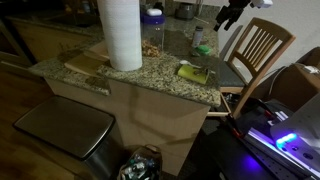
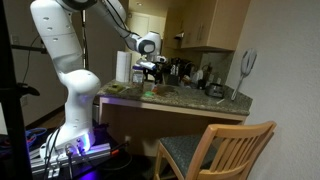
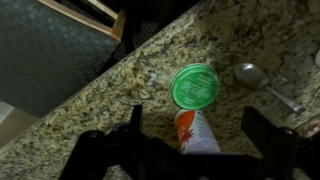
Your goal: Move the silver spoon to the right
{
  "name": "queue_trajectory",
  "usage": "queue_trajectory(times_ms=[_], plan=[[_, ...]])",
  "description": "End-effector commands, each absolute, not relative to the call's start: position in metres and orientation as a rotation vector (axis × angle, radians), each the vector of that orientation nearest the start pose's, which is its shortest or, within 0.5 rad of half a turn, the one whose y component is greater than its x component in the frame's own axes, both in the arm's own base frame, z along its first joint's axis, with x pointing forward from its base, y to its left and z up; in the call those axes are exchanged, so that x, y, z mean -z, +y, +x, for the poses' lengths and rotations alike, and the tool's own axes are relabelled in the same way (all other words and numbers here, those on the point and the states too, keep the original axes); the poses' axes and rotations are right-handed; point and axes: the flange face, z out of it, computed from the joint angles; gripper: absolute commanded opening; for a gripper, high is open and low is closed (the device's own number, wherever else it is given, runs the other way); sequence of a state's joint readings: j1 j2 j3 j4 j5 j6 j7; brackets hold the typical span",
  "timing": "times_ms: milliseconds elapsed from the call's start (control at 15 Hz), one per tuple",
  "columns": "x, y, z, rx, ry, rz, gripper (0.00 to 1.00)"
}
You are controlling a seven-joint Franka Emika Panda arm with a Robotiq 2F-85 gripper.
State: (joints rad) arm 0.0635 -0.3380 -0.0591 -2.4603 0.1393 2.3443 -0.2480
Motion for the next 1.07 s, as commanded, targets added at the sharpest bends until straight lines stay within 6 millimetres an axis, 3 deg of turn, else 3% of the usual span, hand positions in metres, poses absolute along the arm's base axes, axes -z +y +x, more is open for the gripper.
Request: queue_trajectory(times_ms=[0, 67, 133, 400, 467, 533, 600, 867, 1000], plan=[[-0.438, -0.001, 0.447, 0.381, -0.529, -2.916, 1.0], [-0.437, -0.004, 0.447, 0.361, -0.583, -2.942, 1.0], [-0.44, 0.0, 0.452, 0.368, -0.477, -2.954, 1.0], [-0.439, -0.004, 0.453, 0.403, -0.574, -2.955, 1.0], [-0.51, -0.003, 0.456, 0.496, -0.599, -2.933, 1.0], [-0.521, 0.001, 0.455, 0.593, -0.663, -2.9, 1.0], [-0.546, 0.005, 0.458, 0.666, -0.693, -2.88, 1.0], [-0.665, 0.036, 0.453, 0.913, -0.937, -2.727, 1.0], [-0.716, 0.065, 0.445, 0.899, -1.093, -2.653, 1.0]])
